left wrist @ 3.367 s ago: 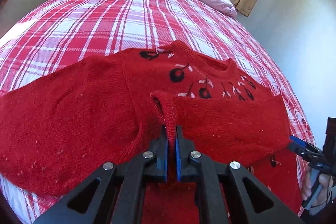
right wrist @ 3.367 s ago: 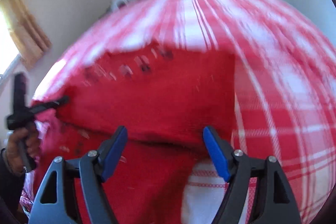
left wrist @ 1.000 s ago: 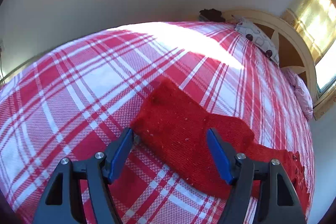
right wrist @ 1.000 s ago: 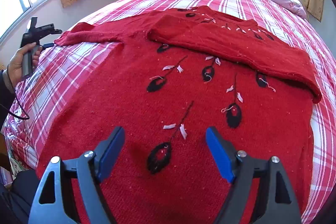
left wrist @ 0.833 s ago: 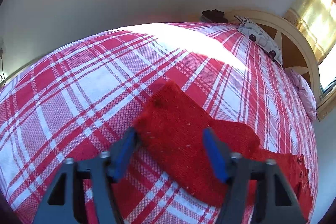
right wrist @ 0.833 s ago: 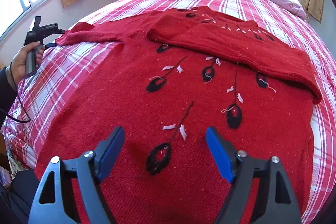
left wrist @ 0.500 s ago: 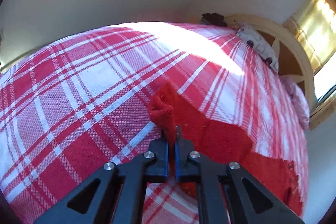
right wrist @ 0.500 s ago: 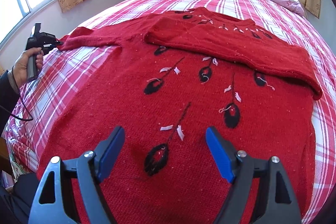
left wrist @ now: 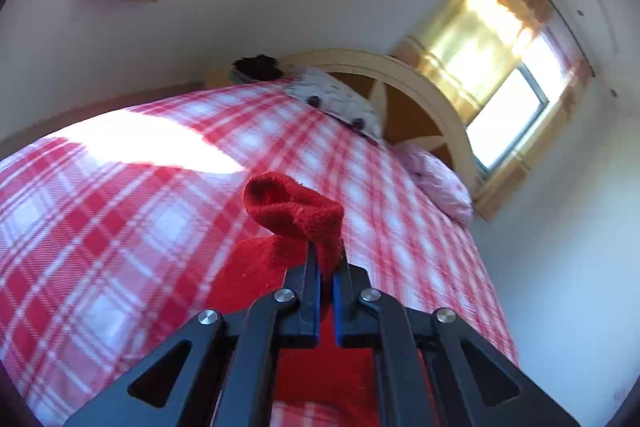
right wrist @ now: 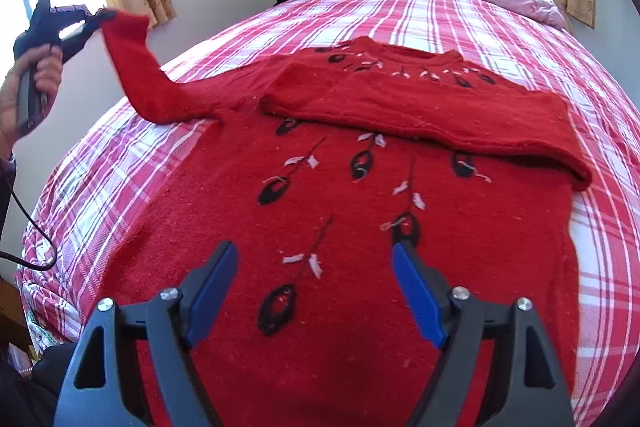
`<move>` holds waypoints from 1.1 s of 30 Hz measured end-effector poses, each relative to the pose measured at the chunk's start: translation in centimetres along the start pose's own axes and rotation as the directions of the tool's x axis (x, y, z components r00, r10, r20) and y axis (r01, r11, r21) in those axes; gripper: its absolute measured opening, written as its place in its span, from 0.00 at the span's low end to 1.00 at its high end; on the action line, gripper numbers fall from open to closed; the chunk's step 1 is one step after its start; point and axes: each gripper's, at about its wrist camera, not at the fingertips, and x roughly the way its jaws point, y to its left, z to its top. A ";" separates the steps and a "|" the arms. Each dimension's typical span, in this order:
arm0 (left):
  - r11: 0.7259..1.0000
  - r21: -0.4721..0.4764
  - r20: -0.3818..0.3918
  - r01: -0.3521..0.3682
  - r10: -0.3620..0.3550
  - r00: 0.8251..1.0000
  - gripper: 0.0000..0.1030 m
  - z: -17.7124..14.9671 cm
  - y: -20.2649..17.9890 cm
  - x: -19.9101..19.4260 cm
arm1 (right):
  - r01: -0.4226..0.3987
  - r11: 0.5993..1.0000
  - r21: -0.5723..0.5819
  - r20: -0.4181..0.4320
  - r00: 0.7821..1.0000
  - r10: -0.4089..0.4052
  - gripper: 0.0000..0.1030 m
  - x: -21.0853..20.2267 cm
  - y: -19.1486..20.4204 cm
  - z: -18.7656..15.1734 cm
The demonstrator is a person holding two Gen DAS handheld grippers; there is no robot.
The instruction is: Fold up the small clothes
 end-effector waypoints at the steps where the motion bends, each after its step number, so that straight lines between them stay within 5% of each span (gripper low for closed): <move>1: 1.000 0.012 -0.010 0.022 -0.022 1.000 0.04 -0.1 -1.2 0.6 | 0.003 1.000 0.007 0.005 1.000 -0.003 0.80 -0.3 -0.3 -0.1; 9: 0.982 0.091 -0.111 0.167 -0.156 0.981 0.04 -2.7 -9.9 5.1 | 0.019 0.998 0.057 0.036 0.999 -0.021 0.80 -2.1 -3.0 -0.7; 19: 0.955 0.121 -0.235 0.270 -0.237 0.943 0.04 -8.1 -16.9 9.9 | 0.016 0.993 0.120 0.075 0.997 -0.025 0.80 -3.2 -5.3 -0.6; 28: 0.938 0.176 -0.385 0.298 -0.213 0.898 0.04 -16.0 -20.4 14.4 | 0.036 0.980 0.195 0.066 0.997 -0.050 0.80 -2.6 -8.0 -0.8; 33: 0.915 0.297 -0.501 0.273 -0.094 0.860 0.05 -20.8 -22.8 16.6 | 0.044 0.974 0.223 0.046 0.997 -0.056 0.80 -1.8 -8.9 -1.2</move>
